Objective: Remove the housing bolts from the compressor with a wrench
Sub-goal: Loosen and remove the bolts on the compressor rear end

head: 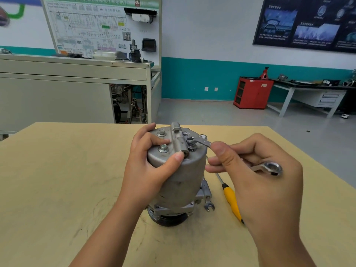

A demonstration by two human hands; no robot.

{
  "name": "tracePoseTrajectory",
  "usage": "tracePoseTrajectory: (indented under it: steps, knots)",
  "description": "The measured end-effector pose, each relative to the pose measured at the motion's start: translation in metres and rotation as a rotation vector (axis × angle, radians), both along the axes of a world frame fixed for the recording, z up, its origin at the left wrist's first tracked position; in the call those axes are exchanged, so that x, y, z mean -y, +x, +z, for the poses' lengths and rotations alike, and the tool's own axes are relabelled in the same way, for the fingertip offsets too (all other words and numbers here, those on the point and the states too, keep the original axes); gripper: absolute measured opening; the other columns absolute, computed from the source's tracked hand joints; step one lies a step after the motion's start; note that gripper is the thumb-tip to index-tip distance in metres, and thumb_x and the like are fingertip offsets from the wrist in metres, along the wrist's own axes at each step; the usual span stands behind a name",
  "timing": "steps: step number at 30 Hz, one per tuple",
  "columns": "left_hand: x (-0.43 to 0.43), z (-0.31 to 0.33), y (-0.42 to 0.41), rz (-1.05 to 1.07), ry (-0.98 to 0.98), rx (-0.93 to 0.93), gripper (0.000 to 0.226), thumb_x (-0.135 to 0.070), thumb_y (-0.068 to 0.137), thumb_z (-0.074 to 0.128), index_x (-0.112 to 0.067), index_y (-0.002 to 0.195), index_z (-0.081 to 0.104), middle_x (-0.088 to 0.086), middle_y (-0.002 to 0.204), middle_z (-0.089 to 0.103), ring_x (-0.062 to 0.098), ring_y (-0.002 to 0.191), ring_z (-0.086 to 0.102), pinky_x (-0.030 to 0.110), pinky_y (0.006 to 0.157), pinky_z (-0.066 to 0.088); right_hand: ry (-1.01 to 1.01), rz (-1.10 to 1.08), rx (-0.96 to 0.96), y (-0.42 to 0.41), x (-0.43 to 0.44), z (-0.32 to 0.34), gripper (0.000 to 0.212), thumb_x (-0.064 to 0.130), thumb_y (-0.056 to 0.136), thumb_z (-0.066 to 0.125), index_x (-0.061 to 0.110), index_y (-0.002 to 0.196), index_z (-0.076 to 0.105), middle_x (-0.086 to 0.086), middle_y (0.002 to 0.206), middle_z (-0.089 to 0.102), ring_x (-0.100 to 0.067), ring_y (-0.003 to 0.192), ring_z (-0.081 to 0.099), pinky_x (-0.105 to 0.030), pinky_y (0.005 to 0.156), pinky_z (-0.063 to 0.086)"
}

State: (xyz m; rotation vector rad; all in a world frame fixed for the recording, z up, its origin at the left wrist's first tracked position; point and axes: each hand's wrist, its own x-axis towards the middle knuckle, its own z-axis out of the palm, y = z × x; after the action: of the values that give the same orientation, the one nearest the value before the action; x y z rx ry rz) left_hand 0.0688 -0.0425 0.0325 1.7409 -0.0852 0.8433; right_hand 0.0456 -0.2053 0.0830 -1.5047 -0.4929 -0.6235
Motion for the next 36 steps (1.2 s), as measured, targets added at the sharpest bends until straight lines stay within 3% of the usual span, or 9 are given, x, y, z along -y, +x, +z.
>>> tracePoseTrajectory:
  steps: [5,11,17,19,22,26,28,31,36]
  knots:
    - [-0.001,-0.001,-0.002,0.006,-0.006,0.005,0.039,-0.055,0.057,0.063,-0.027,0.084,0.059,-0.011,0.135,0.046,-0.013,0.12,0.042,0.001,0.089,0.031,-0.178,-0.129,0.063,-0.006,0.002,-0.004,0.037,0.051,0.076,0.069,0.018,0.063,0.058,0.002,0.057,0.065,-0.014,0.05,0.064,-0.034,0.049,0.049]
    - [-0.001,-0.001,-0.002,0.009,0.001,-0.001,0.042,-0.056,0.057,0.063,-0.026,0.085,0.06,-0.011,0.135,0.045,-0.013,0.121,0.04,0.0,0.089,0.03,-0.322,-0.151,0.107,-0.012,0.003,-0.011,0.023,0.038,0.079,0.06,0.022,0.063,0.056,0.005,0.058,0.062,-0.007,0.048,0.056,-0.015,0.047,0.041]
    - [-0.002,-0.001,-0.003,-0.003,0.005,-0.006,0.041,-0.055,0.057,0.063,-0.025,0.085,0.059,-0.01,0.136,0.045,-0.015,0.122,0.039,-0.002,0.088,0.029,-0.149,0.119,-0.164,0.018,0.036,-0.004,0.018,0.005,0.079,0.068,0.011,0.063,0.065,-0.006,0.052,0.064,-0.008,0.047,0.059,-0.007,0.051,0.043]
    - [-0.002,-0.001,-0.003,-0.008,0.003,-0.004,0.041,-0.055,0.058,0.063,-0.024,0.084,0.059,-0.009,0.136,0.045,-0.014,0.123,0.039,-0.001,0.088,0.029,-0.127,0.24,-0.268,0.034,0.046,-0.002,0.005,0.009,0.074,0.067,0.009,0.07,0.066,-0.005,0.052,0.061,-0.007,0.049,0.055,-0.009,0.052,0.043]
    - [-0.001,0.0,-0.004,-0.014,-0.008,-0.002,0.041,-0.055,0.057,0.063,-0.024,0.084,0.059,-0.01,0.136,0.045,-0.01,0.124,0.04,0.001,0.09,0.03,0.077,0.371,-0.457,0.058,0.049,-0.004,0.019,0.022,0.059,0.066,0.011,0.074,0.06,0.002,0.05,0.05,-0.006,0.047,0.046,-0.017,0.049,0.042]
    - [-0.002,-0.001,-0.006,-0.013,-0.027,0.003,0.04,-0.054,0.057,0.063,-0.025,0.084,0.059,-0.012,0.136,0.044,-0.011,0.123,0.041,0.001,0.089,0.031,0.246,0.362,-0.573,0.091,0.03,-0.007,0.005,0.014,0.081,0.064,0.015,0.08,0.059,0.007,0.053,0.052,-0.004,0.05,0.047,-0.022,0.056,0.038]
    - [-0.003,-0.001,-0.006,-0.014,-0.03,0.007,0.04,-0.054,0.057,0.063,-0.024,0.084,0.059,-0.012,0.136,0.044,-0.01,0.123,0.042,0.001,0.089,0.031,0.258,0.363,-0.618,0.106,0.014,-0.007,0.007,0.017,0.09,0.059,0.014,0.084,0.062,0.009,0.053,0.053,-0.004,0.052,0.047,-0.02,0.055,0.038]
    - [-0.003,-0.002,-0.007,-0.015,-0.03,0.012,0.042,-0.053,0.056,0.064,-0.023,0.085,0.06,-0.011,0.136,0.045,-0.008,0.124,0.042,0.004,0.091,0.033,0.144,0.404,-0.639,0.125,-0.014,0.0,0.013,0.021,0.092,0.059,0.012,0.087,0.066,0.01,0.051,0.049,-0.004,0.05,0.043,-0.018,0.054,0.036]
    - [-0.003,-0.001,-0.006,-0.02,-0.032,0.017,0.041,-0.052,0.056,0.065,-0.024,0.085,0.06,-0.009,0.136,0.045,-0.006,0.125,0.042,0.004,0.091,0.033,-0.241,0.542,-0.56,0.139,-0.046,0.014,0.018,0.024,0.087,0.063,0.008,0.087,0.069,0.009,0.052,0.051,-0.006,0.056,0.043,-0.022,0.061,0.038]
